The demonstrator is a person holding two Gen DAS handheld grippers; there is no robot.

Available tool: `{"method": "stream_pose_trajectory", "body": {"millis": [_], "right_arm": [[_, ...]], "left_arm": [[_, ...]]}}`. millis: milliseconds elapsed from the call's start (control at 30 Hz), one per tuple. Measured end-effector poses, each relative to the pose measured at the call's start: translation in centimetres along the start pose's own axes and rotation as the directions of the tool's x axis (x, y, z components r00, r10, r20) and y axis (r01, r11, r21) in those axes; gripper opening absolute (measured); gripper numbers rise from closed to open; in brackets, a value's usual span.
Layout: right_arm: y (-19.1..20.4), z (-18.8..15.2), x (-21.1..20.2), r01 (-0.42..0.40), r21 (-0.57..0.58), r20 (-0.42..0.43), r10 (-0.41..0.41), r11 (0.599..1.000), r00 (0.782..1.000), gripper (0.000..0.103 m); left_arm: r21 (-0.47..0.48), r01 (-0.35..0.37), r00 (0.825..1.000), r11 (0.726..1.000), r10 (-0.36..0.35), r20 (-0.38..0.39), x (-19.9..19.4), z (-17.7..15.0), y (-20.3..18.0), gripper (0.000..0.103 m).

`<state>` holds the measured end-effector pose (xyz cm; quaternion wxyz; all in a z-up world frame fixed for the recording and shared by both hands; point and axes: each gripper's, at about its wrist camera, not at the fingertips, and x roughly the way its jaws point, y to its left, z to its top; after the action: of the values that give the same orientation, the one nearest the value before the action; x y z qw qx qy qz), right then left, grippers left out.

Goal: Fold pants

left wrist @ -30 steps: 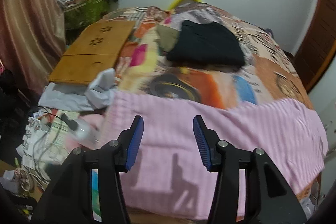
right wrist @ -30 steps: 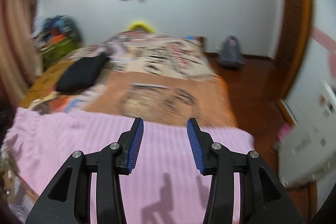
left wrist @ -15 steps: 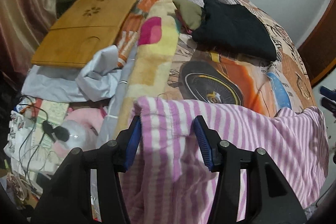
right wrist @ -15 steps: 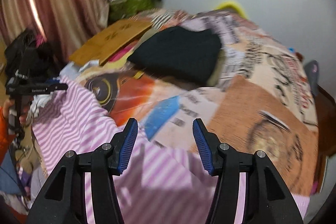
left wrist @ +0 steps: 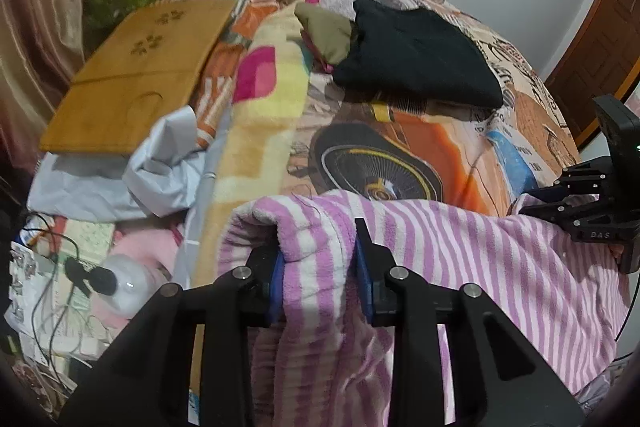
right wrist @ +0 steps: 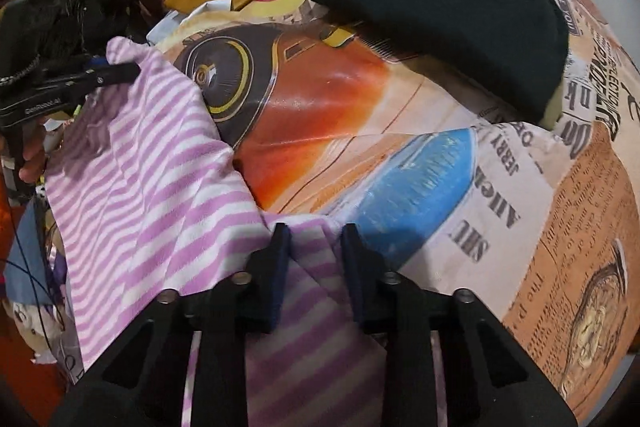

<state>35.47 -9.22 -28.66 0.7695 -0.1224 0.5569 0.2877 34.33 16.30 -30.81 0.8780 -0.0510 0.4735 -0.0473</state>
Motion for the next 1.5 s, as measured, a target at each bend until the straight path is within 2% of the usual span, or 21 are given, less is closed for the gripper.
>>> {"method": "stream_pose_trajectory", "body": {"millis": [100,200,367,567,667,800,900,967,1033,1200,1300,1400,1500], "right_arm": [[0.7,0.1,-0.2,0.027,-0.032,0.025,-0.026,0.999,0.999,0.013],[1.4,-0.1,-1.2,0.088,-0.067,0.1,-0.081,0.994,0.992,0.011],[-0.2,0.9,-2.8,0.149,-0.019,0.199,-0.142,0.989,0.97,0.01],[-1.6,2.4,-1.8,0.205,0.0,0.217,-0.2,0.979,0.955,0.009],[-1.6,2.4,-1.0,0.234,-0.018,0.188,-0.226,0.972,0.956,0.01],[-2.0,2.2,-1.6,0.258,0.006,0.175,-0.255,0.966,0.951,0.015],[-1.8,1.7,-3.5,0.325,0.024,0.208,-0.323,0.945,0.923,0.019],[-1.8,1.2,-5.0,0.319,0.052,0.225,-0.322,0.946,0.92,0.02],[-1.3,0.5,-6.7,0.298,0.078,0.244,-0.308,0.951,0.92,0.022],[0.7,-2.4,-10.3,0.269,0.124,0.305,-0.294,0.955,0.906,0.038],[1.9,-4.5,-11.6,0.249,0.147,0.322,-0.284,0.957,0.903,0.04],[3.0,-6.8,-12.4,0.266,0.161,0.329,-0.306,0.95,0.893,0.042],[3.7,-9.1,-12.7,0.278,0.189,0.327,-0.328,0.942,0.886,0.049]], "left_arm": [[-0.003,-0.017,0.999,1.0,0.017,0.043,-1.5,0.2,0.2,0.029],[-0.004,-0.042,0.996,0.999,0.042,0.075,-2.7,0.4,0.7,0.029],[-0.028,-0.079,0.994,0.996,0.081,0.07,-2.7,0.6,2.4,0.029],[-0.04,-0.095,0.995,0.995,0.094,-0.029,1.3,1.0,3.5,0.029],[-0.051,-0.088,0.995,0.995,0.085,-0.057,2.3,1.6,3.8,0.032],[-0.063,-0.079,0.996,0.995,0.076,-0.05,0.6,1.9,3.7,0.036],[-0.042,-0.114,0.993,0.993,0.114,-0.008,-2.1,1.6,3.4,0.039],[-0.038,-0.121,0.992,0.992,0.122,0.013,-3.7,1.3,3.2,0.042],[-0.037,-0.122,0.992,0.992,0.124,0.038,-5.8,0.5,3.1,0.046],[-0.019,-0.119,0.991,0.993,0.12,0.053,-8.9,-2.5,2.4,0.056],[-0.036,-0.101,0.994,0.994,0.102,0.029,-10.0,-5.5,2.2,0.059],[-0.046,-0.081,0.997,0.996,0.082,0.005,-10.5,-8.2,2.1,0.059],[-0.077,-0.053,0.998,0.996,0.051,-0.028,-10.3,-10.6,2.1,0.059]]}}
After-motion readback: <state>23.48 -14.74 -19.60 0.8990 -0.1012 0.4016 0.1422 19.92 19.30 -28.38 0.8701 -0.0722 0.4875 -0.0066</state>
